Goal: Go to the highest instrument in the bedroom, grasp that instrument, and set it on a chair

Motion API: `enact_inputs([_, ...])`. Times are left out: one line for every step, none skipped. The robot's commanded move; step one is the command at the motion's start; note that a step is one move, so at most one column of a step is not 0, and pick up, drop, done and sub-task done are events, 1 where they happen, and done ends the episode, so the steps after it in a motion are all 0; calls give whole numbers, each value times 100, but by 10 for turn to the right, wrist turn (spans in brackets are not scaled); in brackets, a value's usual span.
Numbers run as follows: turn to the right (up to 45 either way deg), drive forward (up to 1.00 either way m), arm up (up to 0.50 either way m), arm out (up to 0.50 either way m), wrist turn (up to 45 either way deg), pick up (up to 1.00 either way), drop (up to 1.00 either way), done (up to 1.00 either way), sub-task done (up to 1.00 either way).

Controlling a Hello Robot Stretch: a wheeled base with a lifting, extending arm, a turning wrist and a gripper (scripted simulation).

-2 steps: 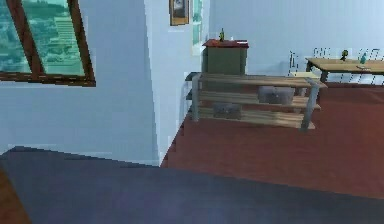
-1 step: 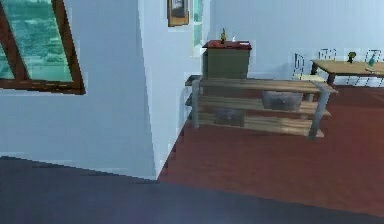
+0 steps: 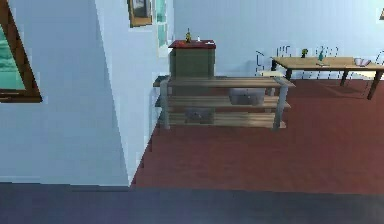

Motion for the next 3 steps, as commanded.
enact_inputs([0, 15, 0, 0, 0, 0, 0, 0, 0])
enact_inputs([0, 55, 0, 0, 0, 0, 0, 0, 0])
enact_inputs([450, 0, 0, 0, 0, 0, 0, 0, 0])
